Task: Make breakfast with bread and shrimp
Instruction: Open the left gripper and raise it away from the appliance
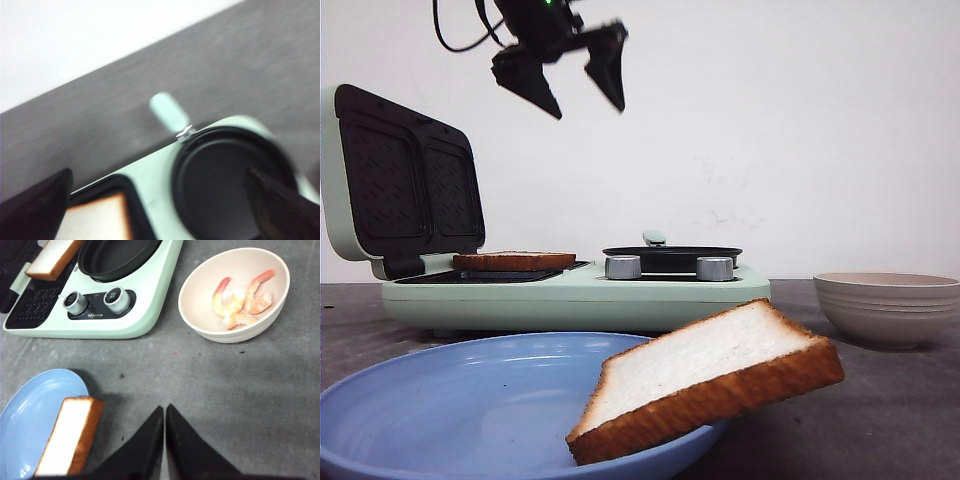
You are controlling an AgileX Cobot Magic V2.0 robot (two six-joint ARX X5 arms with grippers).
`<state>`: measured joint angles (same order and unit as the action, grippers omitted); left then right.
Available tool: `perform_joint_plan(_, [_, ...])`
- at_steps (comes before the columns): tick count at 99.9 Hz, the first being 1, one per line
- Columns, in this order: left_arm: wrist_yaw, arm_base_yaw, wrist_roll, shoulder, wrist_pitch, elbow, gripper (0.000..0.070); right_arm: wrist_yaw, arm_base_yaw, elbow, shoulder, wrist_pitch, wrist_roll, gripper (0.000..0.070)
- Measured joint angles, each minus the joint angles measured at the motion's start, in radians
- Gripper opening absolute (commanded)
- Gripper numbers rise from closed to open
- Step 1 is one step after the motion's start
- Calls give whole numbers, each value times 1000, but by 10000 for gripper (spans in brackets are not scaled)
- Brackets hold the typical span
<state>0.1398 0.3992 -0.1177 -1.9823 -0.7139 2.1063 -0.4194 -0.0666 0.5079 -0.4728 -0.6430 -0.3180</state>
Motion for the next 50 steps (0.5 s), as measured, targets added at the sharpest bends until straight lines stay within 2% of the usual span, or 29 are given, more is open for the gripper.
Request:
perform_joint_plan(5, [45,-10,6,18,-11,0,469,0,0,0,0,0,0,0])
perform_joint_plan(22, [137,-46,8,127,-88,0,469,0,0,0,0,0,0,0])
perform_joint_plan(50, [349,-145,6,327,-224,0,469,-24,0,0,0,0,0,0])
